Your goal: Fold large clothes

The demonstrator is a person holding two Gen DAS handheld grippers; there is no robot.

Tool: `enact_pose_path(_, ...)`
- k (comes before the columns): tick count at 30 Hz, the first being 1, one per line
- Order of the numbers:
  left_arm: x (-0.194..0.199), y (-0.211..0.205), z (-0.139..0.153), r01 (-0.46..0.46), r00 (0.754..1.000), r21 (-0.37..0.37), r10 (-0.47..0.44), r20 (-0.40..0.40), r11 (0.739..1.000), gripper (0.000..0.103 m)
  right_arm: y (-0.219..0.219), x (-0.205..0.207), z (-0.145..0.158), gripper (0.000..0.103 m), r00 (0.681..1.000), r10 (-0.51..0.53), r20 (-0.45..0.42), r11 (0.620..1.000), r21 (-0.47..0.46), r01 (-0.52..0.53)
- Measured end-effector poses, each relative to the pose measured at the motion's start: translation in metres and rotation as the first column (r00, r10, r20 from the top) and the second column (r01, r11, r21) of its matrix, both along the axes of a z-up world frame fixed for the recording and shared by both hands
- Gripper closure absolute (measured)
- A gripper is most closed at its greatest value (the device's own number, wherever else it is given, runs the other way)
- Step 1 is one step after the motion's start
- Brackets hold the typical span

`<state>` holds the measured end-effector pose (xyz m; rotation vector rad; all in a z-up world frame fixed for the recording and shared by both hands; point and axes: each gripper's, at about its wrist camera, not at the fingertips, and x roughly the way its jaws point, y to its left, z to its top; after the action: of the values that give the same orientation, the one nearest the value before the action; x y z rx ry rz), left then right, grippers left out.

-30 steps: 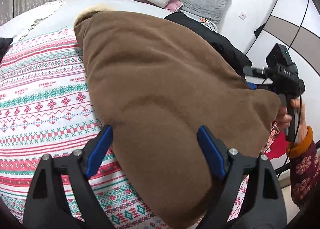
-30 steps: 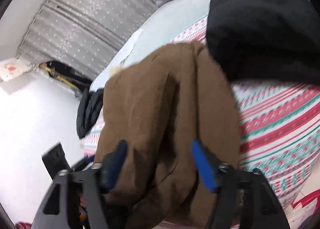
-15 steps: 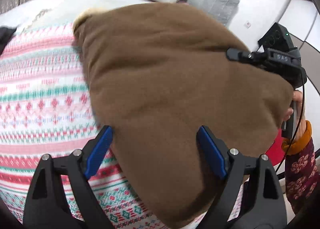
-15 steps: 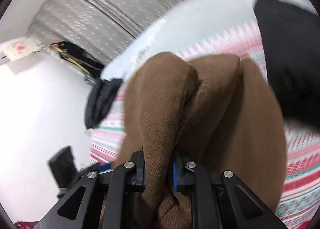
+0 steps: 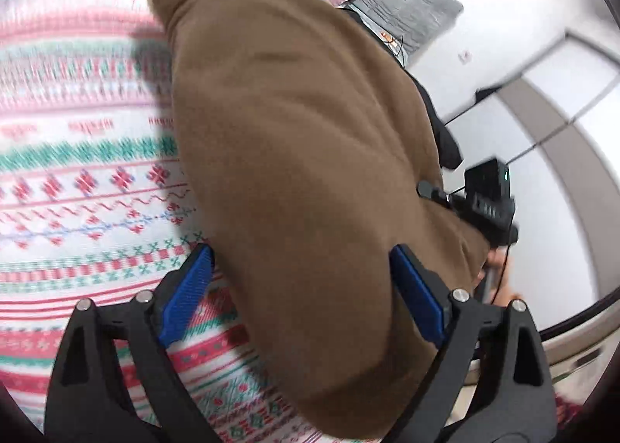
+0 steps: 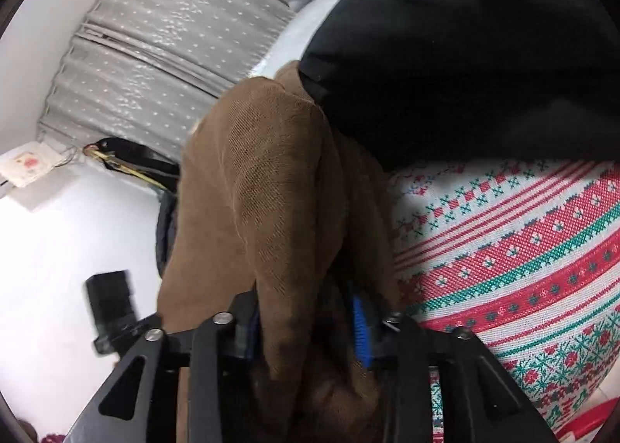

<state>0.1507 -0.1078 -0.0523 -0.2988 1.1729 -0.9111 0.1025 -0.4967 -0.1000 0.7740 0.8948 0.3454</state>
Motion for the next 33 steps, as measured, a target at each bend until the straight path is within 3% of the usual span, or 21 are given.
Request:
enact_pose_path(2, 0.012, 0.002, -0.018, -0.004, 0.996, -0.057, -0.001, -0.086, 0.998, 0.005, 0.005, 0.001, 0.008, 0.045, 1.0, 0.012, 0.003, 0.998, -0.057, -0.011)
enact_pose_path(4, 0.019, 0.002, -0.036, -0.01, 0.986, -0.11, -0.008, -0.169, 0.994, 0.003, 0.002, 0.002, 0.011, 0.036, 1.0, 0.018, -0.011, 0.995, -0.096, -0.019)
enact_pose_path(6, 0.022, -0.003, -0.053, -0.017, 0.971, -0.168, -0.024, -0.238, 0.986, 0.003, 0.007, 0.007, 0.011, 0.033, 0.999, 0.021, -0.026, 0.994, -0.104, -0.023)
enact_pose_path(8, 0.02, -0.007, -0.056, -0.019, 0.974, -0.182, -0.024, -0.227, 0.983, 0.004, 0.007, 0.007, 0.011, 0.018, 0.999, 0.002, -0.05, 0.99, -0.139, -0.009)
enact_pose_path(9, 0.019, -0.009, -0.054, -0.021, 0.977, -0.174, -0.017, -0.213, 0.985, 0.011, 0.006, 0.005, 0.01, 0.017, 0.999, -0.004, -0.051, 0.988, -0.153, -0.004)
enact_pose_path(11, 0.013, -0.007, -0.046, -0.027, 0.986, -0.158, 0.0, -0.169, 0.987, 0.024, 0.001, 0.001, 0.005, 0.016, 0.999, -0.008, -0.039, 0.991, -0.134, 0.002)
enact_pose_path(12, 0.011, -0.004, -0.042, -0.022, 0.989, -0.157, -0.001, -0.149, 0.987, 0.035, 0.0, 0.0, -0.002, 0.016, 0.998, -0.004, -0.06, 0.996, -0.094, -0.002)
enact_pose_path(13, 0.009, 0.001, -0.036, -0.021, 0.99, -0.162, -0.001, -0.139, 0.987, 0.043, -0.003, 0.004, -0.015, 0.024, 0.996, 0.024, -0.084, 0.999, -0.019, -0.026)
enact_pose_path(14, 0.007, 0.006, -0.029, -0.02, 0.991, -0.171, -0.004, -0.137, 0.985, 0.045, 0.002, 0.007, -0.025, 0.043, 0.994, 0.068, -0.084, 0.993, 0.103, -0.059)
enact_pose_path(16, 0.008, 0.016, -0.016, -0.013, 0.991, -0.179, -0.012, -0.136, 0.984, 0.048, 0.011, 0.008, -0.022, 0.05, 0.995, 0.073, -0.067, 0.986, 0.152, -0.062)
enact_pose_path(18, 0.009, 0.029, 0.004, -0.004, 0.994, -0.16, -0.013, -0.106, 0.987, 0.048, 0.023, 0.008, -0.01, 0.056, 0.994, 0.105, -0.038, 0.973, 0.211, -0.095)
enact_pose_path(21, 0.016, 0.053, 0.027, 0.019, 0.997, -0.1, -0.026, -0.073, 0.995, 0.042, 0.052, 0.003, 0.014, 0.057, 0.98, 0.2, -0.012, 0.966, 0.172, -0.195)
enact_pose_path(23, 0.019, 0.064, 0.024, 0.021, 0.998, -0.001, -0.021, -0.063, 1.0, 0.035, 0.068, 0.004, 0.012, 0.051, 0.973, 0.225, -0.054, 0.966, 0.14, -0.216)
enact_pose_path(26, 0.007, 0.066, 0.001, -0.011, 0.999, 0.188, 0.019, -0.041, 0.982, 0.024, 0.08, 0.001, 0.006, 0.041, 0.97, 0.203, -0.132, 0.979, 0.032, -0.2)
enact_pose_path(29, -0.01, 0.084, 0.01, -0.085, 0.996, 0.163, 0.078, 0.048, 0.983, 0.022, 0.079, -0.018, 0.025, 0.037, 0.982, 0.163, -0.093, 0.985, -0.038, -0.167)
enact_pose_path(33, -0.033, 0.101, 0.03, -0.156, 0.977, 0.205, 0.121, 0.176, 0.966, 0.023, 0.08, -0.054, 0.066, 0.036, 0.985, 0.174, -0.004, 0.982, -0.08, -0.173)
